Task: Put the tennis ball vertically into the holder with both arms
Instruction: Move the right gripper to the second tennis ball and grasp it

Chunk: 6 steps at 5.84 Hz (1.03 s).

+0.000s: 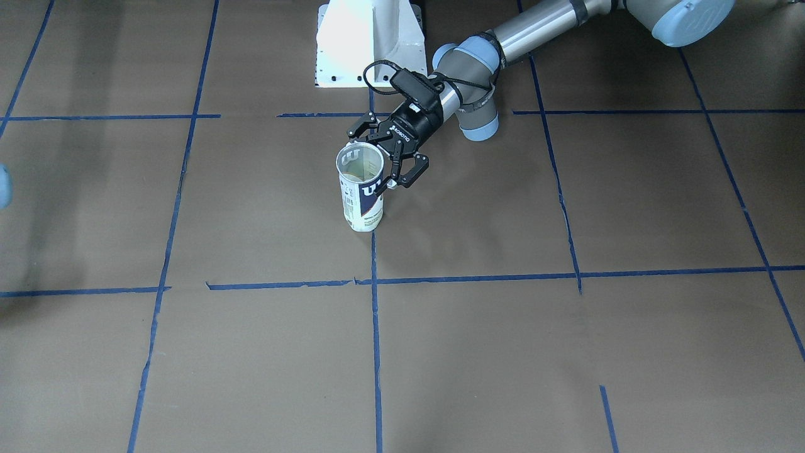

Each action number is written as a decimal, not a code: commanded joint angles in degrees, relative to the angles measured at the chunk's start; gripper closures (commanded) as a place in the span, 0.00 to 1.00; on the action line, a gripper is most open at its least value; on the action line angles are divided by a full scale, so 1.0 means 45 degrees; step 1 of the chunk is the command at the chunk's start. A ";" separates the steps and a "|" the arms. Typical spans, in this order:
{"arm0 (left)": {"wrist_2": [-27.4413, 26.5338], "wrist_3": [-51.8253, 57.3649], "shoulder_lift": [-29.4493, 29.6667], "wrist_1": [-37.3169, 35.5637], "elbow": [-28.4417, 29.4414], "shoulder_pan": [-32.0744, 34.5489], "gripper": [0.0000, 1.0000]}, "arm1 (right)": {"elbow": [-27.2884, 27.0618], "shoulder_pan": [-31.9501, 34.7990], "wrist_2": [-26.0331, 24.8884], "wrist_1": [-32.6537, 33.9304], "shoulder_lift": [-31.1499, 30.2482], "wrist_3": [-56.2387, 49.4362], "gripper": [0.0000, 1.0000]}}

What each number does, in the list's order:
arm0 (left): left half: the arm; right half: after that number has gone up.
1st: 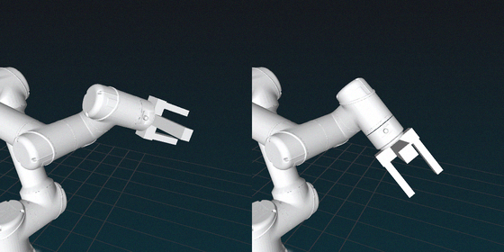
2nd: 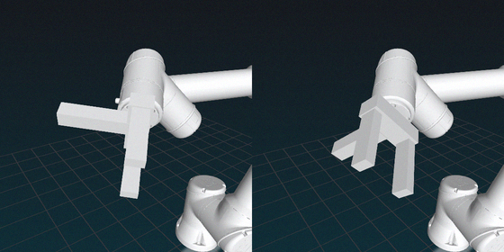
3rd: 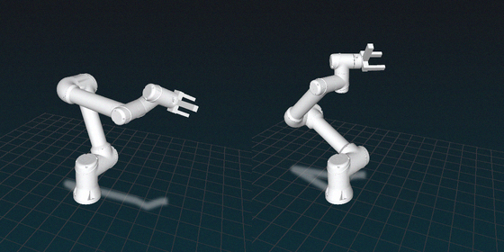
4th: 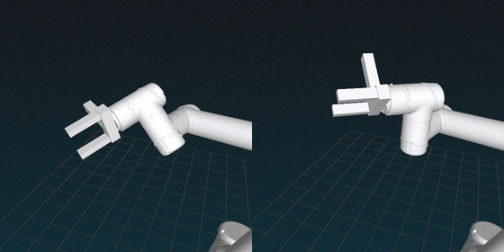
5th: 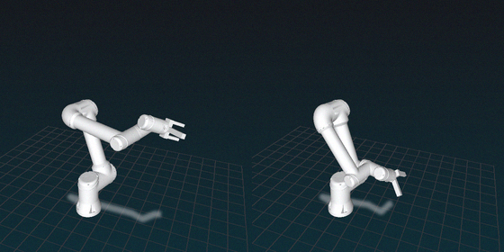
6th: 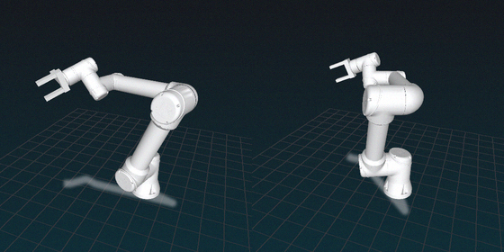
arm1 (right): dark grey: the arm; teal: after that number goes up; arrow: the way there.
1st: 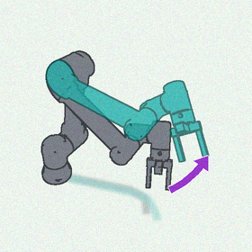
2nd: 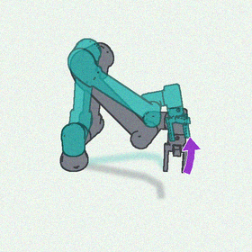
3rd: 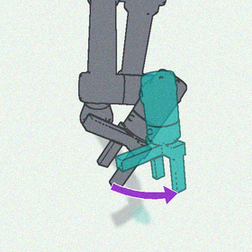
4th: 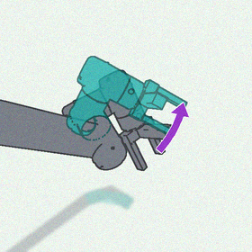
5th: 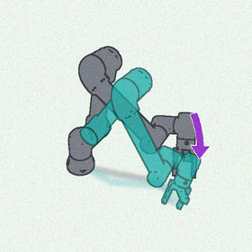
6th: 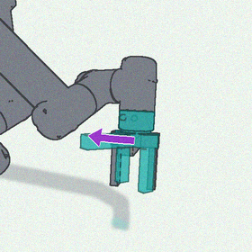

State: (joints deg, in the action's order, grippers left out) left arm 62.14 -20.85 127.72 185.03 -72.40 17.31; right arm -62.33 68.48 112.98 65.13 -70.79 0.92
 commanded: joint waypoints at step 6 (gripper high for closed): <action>0.0000 0.0004 0.0075 -0.0024 -0.0004 0.0000 0.13 | -0.9437 -0.2977 0.4370 0.0625 0.0706 1.4355 0.96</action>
State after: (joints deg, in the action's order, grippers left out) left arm 62.14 -20.89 127.93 184.97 -72.42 17.31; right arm -98.63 60.54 133.39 67.93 -69.15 52.43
